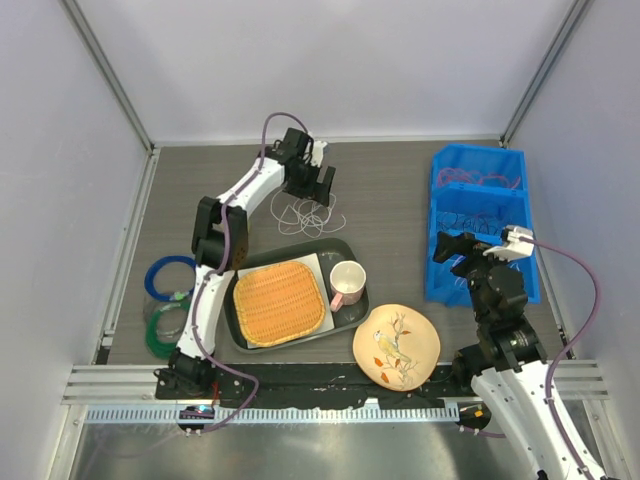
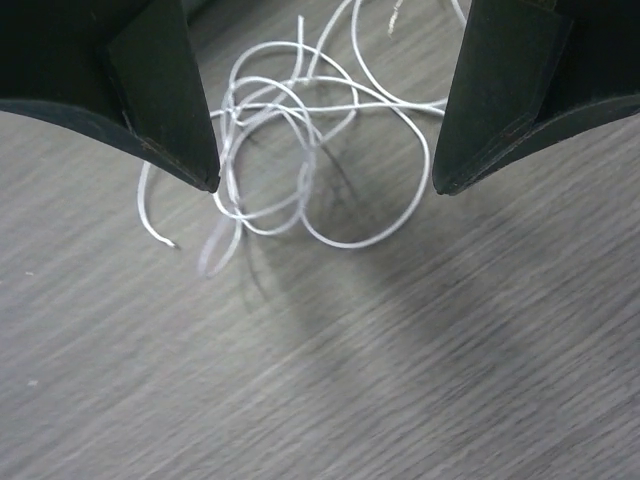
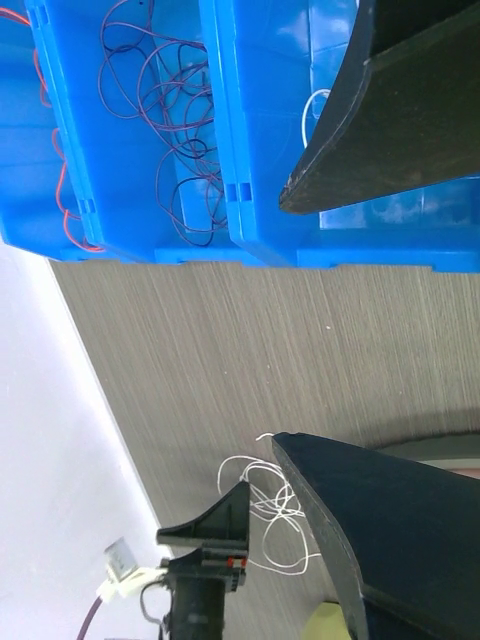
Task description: Untangle the cables
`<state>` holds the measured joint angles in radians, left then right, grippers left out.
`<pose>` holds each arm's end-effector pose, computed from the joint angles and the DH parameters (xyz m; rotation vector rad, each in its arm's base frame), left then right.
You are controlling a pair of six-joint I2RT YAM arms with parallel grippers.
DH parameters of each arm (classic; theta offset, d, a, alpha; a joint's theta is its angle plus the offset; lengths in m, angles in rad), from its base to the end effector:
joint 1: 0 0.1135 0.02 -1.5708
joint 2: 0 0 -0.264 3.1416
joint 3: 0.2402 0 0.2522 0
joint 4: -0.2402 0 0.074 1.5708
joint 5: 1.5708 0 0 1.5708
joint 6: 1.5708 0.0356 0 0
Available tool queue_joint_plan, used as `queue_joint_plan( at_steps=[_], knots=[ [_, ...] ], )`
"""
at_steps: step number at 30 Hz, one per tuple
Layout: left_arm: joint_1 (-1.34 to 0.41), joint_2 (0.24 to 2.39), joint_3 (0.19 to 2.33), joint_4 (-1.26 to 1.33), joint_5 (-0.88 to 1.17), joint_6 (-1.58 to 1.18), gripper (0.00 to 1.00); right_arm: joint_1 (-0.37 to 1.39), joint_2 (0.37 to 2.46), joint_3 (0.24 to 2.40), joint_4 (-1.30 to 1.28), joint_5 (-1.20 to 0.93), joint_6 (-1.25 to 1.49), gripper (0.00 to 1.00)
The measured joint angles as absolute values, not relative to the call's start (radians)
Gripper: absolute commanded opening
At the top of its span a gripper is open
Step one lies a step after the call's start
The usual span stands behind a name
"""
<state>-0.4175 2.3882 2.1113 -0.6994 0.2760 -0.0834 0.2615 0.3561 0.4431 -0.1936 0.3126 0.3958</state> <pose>0.4762 -0.2218 0.1952 0.5374 2.5264 -0.5432 0.1174 0.0201 0.2751 0.3462 1.6414 0.2341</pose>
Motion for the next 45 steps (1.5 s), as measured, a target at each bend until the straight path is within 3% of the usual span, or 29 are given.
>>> queue_joint_plan(
  at_steps=[3, 4, 6, 7, 14, 19, 24, 30, 37, 45],
  knots=[
    [-0.414, 2.458, 2.197, -0.77, 0.257, -0.067, 0.62, 0.262, 0.332, 0.443, -0.194, 0.319, 0.397, 0.96],
    [-0.413, 2.47, 2.204, -0.789, 0.252, -0.062, 0.41, 0.262, 0.323, 0.443, -0.194, 0.321, 0.398, 0.96],
    [-0.41, 2.477, 2.21, -0.812, 0.25, -0.046, 0.17, 0.262, 0.307, 0.443, -0.194, 0.324, 0.398, 0.96],
    [-0.41, 2.477, 2.21, -0.824, 0.256, -0.04, 0.0, 0.262, 0.302, 0.443, -0.194, 0.327, 0.398, 0.96],
    [-0.41, 2.442, 2.2, -0.857, 0.303, -0.047, 0.0, 0.262, 0.313, 0.443, -0.193, 0.329, 0.395, 0.96],
    [-0.411, 2.236, 2.119, -0.799, 0.32, -0.124, 0.0, 0.262, 0.393, 0.443, -0.17, 0.26, 0.387, 0.95],
    [-0.411, 1.919, 2.036, -0.614, 0.409, -0.233, 0.0, 0.262, 0.522, 0.443, -0.036, 0.078, 0.39, 0.94],
    [-0.427, 1.684, 1.984, -0.427, 0.52, -0.34, 0.0, 0.274, 0.757, 0.453, 0.261, -0.232, 0.393, 0.93],
    [-0.466, 1.599, 1.858, -0.348, 0.573, -0.416, 0.0, 0.374, 1.0, 0.557, 0.436, -0.366, 0.346, 0.93],
    [-0.485, 1.561, 1.783, -0.348, 0.591, -0.44, 0.0, 0.465, 1.034, 0.574, 0.581, -0.427, 0.299, 0.93]
  ],
)
